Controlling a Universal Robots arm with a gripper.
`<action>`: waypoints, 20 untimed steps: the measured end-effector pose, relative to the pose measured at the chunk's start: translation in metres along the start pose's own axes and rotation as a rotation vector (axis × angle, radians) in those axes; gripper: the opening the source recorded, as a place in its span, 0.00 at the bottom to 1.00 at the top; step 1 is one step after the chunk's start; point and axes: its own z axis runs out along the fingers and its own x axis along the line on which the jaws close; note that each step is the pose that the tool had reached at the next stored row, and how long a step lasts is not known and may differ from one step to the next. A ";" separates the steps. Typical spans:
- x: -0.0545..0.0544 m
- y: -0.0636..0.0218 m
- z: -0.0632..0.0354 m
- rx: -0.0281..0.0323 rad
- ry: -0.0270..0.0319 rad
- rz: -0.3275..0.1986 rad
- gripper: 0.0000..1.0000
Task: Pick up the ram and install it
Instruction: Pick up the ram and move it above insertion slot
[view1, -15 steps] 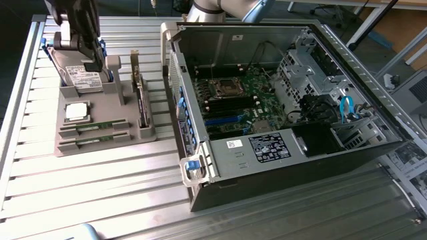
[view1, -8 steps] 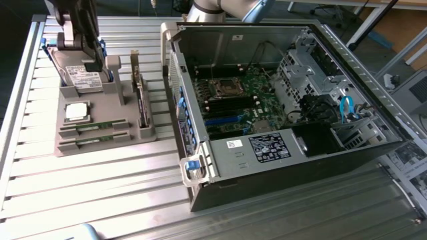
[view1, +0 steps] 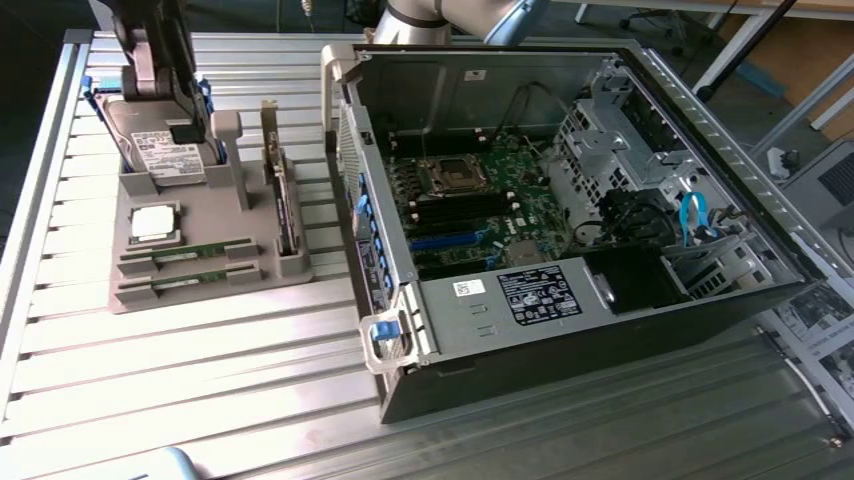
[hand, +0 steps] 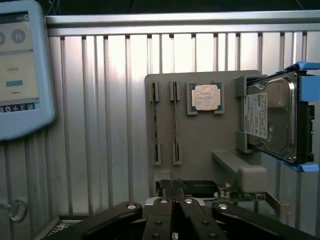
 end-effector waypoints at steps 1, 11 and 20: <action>0.000 0.0000 0.0000 0.0002 -0.0001 -0.009 0.11; 0.000 0.0000 0.0000 0.0010 -0.0008 -0.056 0.11; 0.000 0.0000 0.0005 0.0001 -0.0001 -0.006 0.11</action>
